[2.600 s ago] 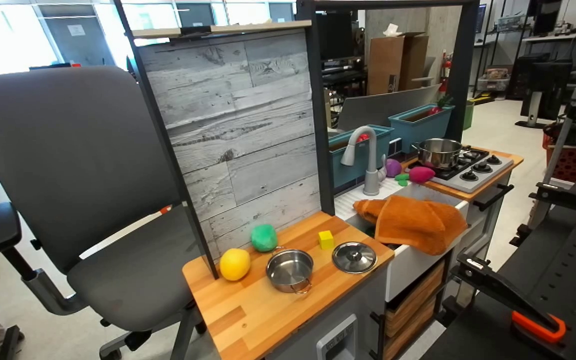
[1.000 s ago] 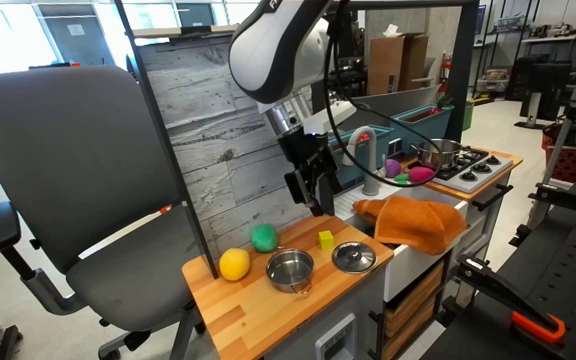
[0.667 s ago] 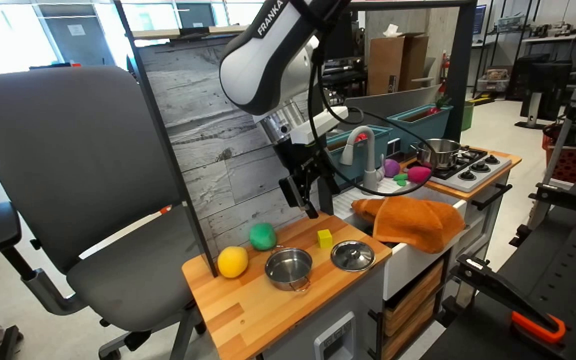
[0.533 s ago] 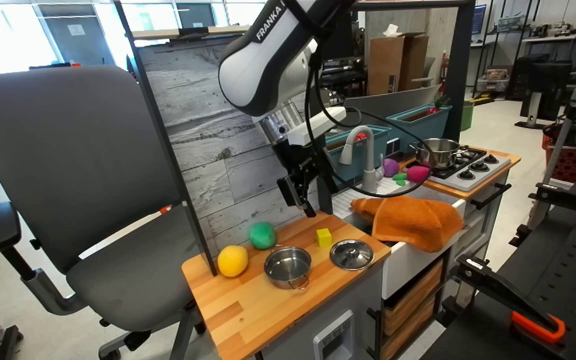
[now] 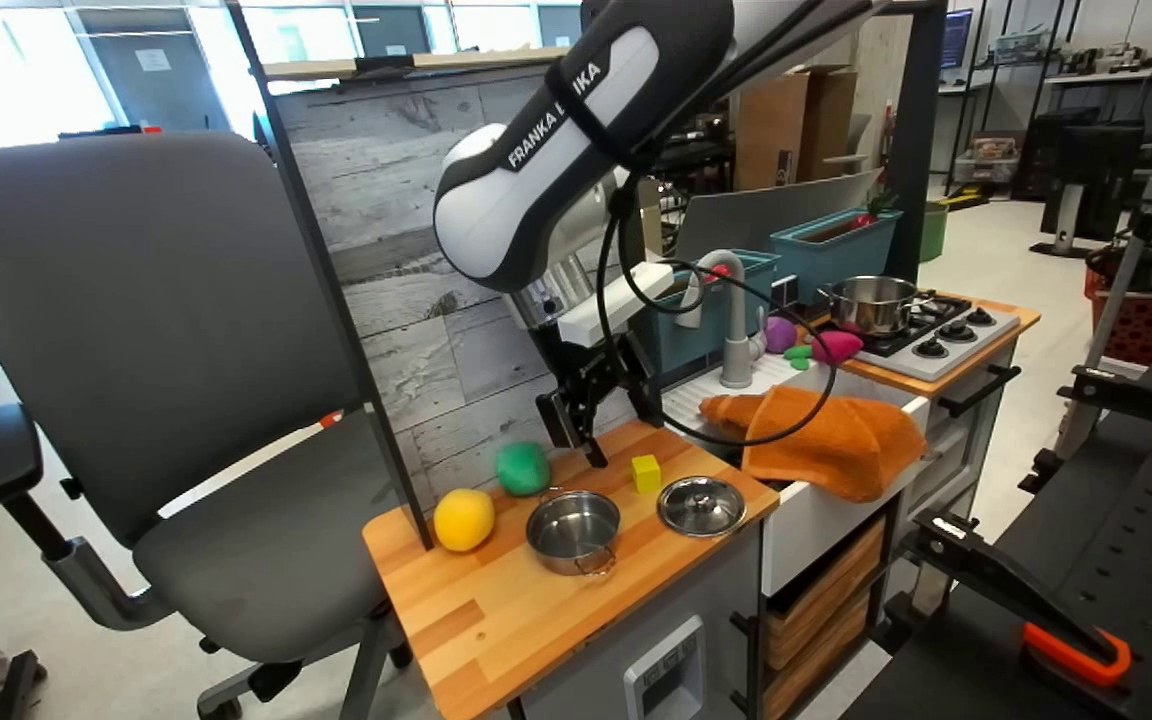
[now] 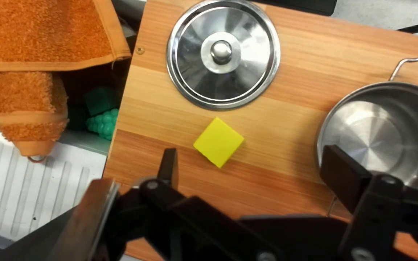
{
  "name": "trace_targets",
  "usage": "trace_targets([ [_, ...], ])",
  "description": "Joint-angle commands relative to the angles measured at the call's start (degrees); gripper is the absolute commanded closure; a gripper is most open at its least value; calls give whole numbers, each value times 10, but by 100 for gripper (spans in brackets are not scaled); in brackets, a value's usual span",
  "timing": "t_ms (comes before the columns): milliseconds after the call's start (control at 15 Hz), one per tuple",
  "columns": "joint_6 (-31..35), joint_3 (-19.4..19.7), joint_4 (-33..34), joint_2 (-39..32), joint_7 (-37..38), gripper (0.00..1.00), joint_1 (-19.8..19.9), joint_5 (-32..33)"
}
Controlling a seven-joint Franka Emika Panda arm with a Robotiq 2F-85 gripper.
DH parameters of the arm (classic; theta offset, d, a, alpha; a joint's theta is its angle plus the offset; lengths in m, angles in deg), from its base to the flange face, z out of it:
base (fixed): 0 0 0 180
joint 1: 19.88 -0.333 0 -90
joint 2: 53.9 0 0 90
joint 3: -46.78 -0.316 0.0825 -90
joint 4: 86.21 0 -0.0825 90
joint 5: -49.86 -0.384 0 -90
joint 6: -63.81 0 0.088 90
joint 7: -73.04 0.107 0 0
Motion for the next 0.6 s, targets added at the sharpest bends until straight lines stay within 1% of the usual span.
trace_targets([
  [0, 17, 14, 129, -90, -8, 0, -12, 16],
  [200, 15, 22, 160, -119, 5, 0, -21, 26],
  [267, 24, 32, 153, -116, 9, 0, -25, 23],
  [333, 33, 35, 113, -86, 16, 0, -31, 26],
  [400, 42, 39, 93, -75, 18, 0, -35, 30],
  [467, 24, 46, 95, -75, 27, 0, -38, 33],
  [533, -77, 67, 111, -75, 72, 0, -52, 37],
])
